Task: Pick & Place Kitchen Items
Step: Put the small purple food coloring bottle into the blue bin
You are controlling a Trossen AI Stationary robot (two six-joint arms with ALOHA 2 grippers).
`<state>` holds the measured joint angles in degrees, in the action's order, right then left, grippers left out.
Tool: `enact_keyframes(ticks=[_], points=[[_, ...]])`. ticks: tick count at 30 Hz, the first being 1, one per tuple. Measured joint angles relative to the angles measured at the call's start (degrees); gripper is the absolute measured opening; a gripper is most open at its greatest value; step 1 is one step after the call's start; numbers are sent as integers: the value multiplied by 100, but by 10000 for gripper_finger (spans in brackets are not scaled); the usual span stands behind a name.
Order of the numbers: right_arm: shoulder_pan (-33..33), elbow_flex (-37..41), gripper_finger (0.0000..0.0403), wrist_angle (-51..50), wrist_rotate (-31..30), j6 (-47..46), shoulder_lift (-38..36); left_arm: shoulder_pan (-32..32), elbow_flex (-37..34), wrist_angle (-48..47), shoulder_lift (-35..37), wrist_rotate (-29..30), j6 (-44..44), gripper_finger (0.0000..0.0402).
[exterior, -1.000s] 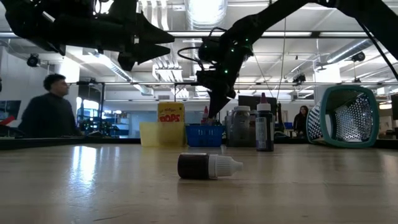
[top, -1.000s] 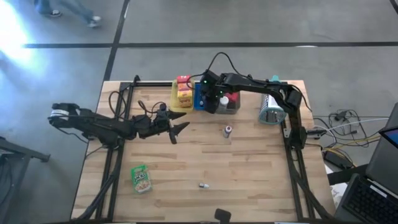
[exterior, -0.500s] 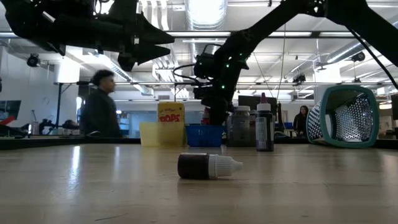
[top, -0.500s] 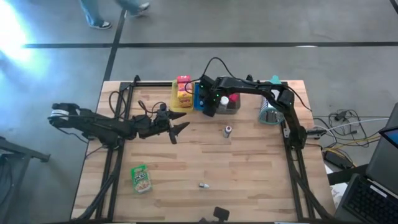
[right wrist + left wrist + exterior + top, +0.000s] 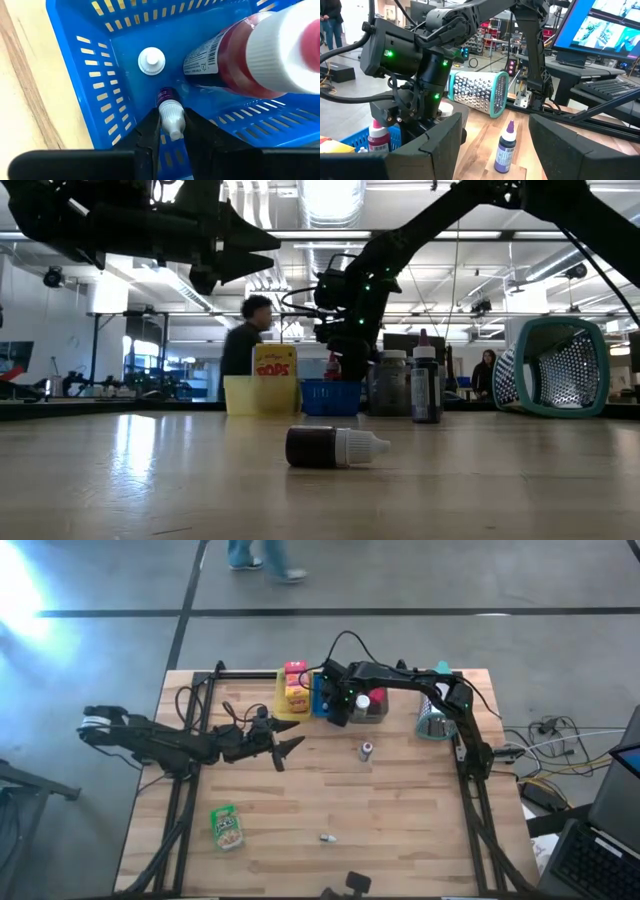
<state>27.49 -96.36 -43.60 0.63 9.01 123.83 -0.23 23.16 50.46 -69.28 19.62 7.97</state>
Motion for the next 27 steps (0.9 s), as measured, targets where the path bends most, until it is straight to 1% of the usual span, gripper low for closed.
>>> enact_keyframes(ticks=[8,15,18,21,27], points=[[0,0,66,-3,3,-2,0,-2,0,0,0,0,-2,236],[0,0,95,3,-3,-2,0,-1,1,2,1,0,-2,236],[0,0,100,5,-14,-2,0,-1,1,2,0,0,-4,236],[0,0,95,7,-17,-2,0,-2,1,2,0,0,-4,236],[-1,0,71,15,-17,-2,0,0,0,2,0,0,-4,236]])
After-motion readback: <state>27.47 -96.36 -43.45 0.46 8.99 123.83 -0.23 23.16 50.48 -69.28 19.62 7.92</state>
